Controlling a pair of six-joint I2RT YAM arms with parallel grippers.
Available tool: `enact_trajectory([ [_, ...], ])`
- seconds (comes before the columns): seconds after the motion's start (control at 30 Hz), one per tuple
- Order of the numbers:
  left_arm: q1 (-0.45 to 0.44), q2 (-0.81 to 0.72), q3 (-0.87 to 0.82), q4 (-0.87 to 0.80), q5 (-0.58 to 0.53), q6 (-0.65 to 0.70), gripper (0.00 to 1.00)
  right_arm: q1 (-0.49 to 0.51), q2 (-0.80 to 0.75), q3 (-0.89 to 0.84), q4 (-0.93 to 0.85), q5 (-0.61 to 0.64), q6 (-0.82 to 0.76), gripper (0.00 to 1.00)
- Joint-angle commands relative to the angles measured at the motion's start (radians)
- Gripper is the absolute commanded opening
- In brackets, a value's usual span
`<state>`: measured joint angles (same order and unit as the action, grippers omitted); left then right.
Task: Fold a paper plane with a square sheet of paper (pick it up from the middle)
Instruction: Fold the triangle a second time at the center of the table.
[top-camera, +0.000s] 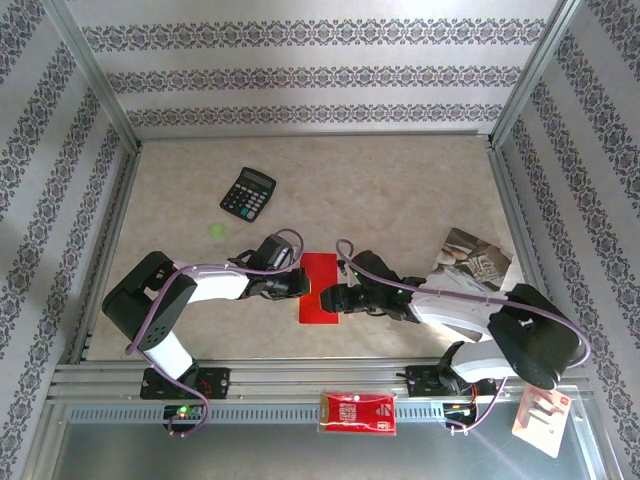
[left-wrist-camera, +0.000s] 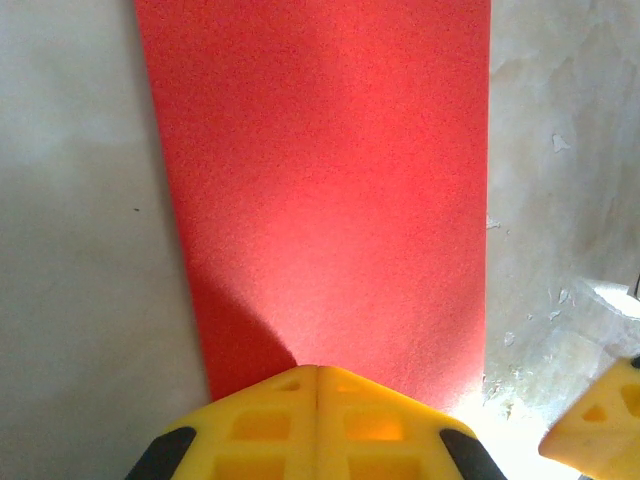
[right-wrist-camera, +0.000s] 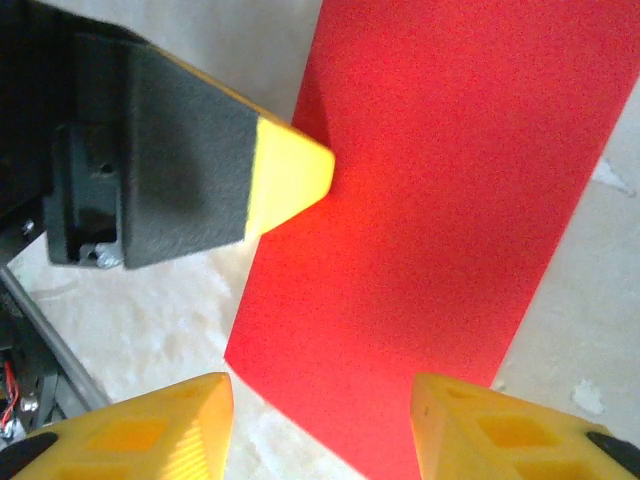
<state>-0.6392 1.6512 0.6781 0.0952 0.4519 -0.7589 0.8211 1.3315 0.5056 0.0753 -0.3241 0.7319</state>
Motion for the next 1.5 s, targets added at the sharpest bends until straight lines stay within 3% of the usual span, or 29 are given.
enact_trajectory([
  [0.0, 0.006, 0.021, -0.040, -0.112, -0.024, 0.019, 0.00, 0.024, -0.028, -0.036, -0.045, -0.002, 0.025, 0.50],
  [0.73, 0.005, 0.013, -0.048, -0.115, -0.022, 0.027, 0.00, 0.037, 0.124, 0.066, 0.021, -0.001, 0.004, 0.50],
  [1.47, 0.005, 0.011, -0.049, -0.120, -0.020, 0.025, 0.00, -0.073, 0.189, 0.124, 0.053, -0.052, -0.071, 0.51],
])
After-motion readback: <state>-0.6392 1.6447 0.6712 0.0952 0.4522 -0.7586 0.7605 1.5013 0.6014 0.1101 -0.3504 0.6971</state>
